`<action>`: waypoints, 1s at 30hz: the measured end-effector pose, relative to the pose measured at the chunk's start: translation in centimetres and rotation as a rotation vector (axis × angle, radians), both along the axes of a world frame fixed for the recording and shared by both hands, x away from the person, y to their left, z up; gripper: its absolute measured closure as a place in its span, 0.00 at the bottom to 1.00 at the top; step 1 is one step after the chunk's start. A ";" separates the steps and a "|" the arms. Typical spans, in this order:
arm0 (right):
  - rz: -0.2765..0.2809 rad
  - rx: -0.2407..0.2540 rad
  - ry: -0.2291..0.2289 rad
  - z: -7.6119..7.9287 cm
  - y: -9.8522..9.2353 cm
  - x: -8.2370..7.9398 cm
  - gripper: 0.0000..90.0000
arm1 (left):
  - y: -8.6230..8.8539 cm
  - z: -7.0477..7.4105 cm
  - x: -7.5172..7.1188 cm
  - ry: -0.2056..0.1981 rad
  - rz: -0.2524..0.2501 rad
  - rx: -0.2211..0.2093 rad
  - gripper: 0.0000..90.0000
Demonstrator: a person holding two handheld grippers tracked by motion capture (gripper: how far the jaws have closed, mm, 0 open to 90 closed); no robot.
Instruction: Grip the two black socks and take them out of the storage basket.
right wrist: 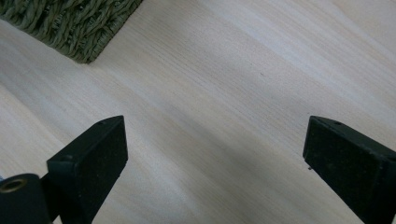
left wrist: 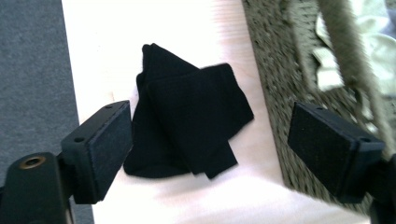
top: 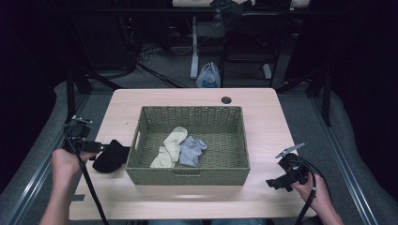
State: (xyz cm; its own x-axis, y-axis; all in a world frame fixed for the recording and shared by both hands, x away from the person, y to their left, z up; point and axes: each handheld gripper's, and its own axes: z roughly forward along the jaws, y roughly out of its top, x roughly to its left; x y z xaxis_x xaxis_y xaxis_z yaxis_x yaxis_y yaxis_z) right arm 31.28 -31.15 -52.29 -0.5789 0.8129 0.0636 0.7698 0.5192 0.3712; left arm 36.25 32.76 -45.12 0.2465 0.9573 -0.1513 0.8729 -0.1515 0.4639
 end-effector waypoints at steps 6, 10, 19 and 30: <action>-0.004 0.006 0.001 -0.1 0.1 0.0 0.07 | -0.8 0.6 -2.6 -0.038 -0.028 0.032 0.07; -0.006 0.008 0.000 -0.1 0.1 0.0 0.07 | -1.3 0.1 -3.8 -0.039 -0.036 0.054 0.05; -0.005 0.008 -0.001 -0.1 0.1 0.0 0.07 | -1.8 -2.9 -5.9 0.050 -0.041 0.085 0.01; -0.002 0.028 -0.003 -0.1 0.1 0.0 0.07 | -1.6 -5.6 -6.3 0.089 -0.038 0.057 0.00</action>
